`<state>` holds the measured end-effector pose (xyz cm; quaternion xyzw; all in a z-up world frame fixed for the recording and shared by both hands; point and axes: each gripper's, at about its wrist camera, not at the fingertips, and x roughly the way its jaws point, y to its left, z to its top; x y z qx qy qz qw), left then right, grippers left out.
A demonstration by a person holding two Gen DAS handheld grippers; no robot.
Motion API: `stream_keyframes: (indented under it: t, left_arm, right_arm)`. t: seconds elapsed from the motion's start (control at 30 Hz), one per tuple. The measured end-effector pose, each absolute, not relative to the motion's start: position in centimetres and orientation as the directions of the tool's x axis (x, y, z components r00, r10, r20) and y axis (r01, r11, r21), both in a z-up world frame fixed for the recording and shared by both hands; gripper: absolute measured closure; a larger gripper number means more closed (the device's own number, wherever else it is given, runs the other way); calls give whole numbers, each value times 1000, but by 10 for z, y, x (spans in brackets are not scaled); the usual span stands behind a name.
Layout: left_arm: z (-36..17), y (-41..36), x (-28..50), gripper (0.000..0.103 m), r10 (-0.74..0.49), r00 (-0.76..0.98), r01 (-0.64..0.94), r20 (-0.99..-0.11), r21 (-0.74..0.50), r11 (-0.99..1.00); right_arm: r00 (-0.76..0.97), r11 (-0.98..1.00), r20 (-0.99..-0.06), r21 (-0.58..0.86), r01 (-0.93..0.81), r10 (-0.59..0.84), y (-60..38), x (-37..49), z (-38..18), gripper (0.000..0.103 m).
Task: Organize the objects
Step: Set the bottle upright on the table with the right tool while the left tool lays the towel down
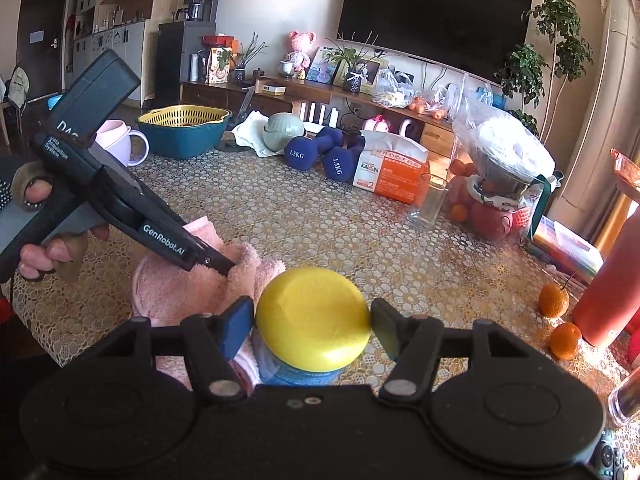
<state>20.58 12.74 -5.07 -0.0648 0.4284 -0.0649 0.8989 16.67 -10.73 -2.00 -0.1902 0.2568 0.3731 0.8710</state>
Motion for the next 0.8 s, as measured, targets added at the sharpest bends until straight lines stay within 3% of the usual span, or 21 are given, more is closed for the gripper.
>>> stream_keyframes:
  t: [0.07,0.13,0.2,0.33,0.43,0.73,0.8]
  left_arm:
    - [-47,127,203,71,-184,632,70,-753,-182,981]
    - [-43,126,200,61,-191,639,72,-745,-189,979]
    - [-39,125,195,41,-180,656,69,-733,-180,981]
    - [-31,126,184,37,-176,672,66,-719,-178,982]
    - [-25,128,175,29,-156,686,51,-711,-167,985]
    - [-7,121,141,19,-125,731,23,-671,-158,987]
    - [-4,114,132,13,-107,736,22,-668,-134,991]
  right_arm:
    - [596,659,-588,-138,-740,547,-107,167,-20,39]
    - [597,663,-584,-128,-737,550,-109,168,-19,39]
    - [600,671,-579,-120,-732,551,-110,169,-17,38]
    - [601,681,-576,-103,-725,554,-112,170,-15,38]
    - [606,685,-567,-97,-722,558,-113,167,-12,36]
    - [606,711,-526,-3,-703,597,-129,153,-1,23]
    - [602,712,-514,24,-702,611,-133,149,1,18]
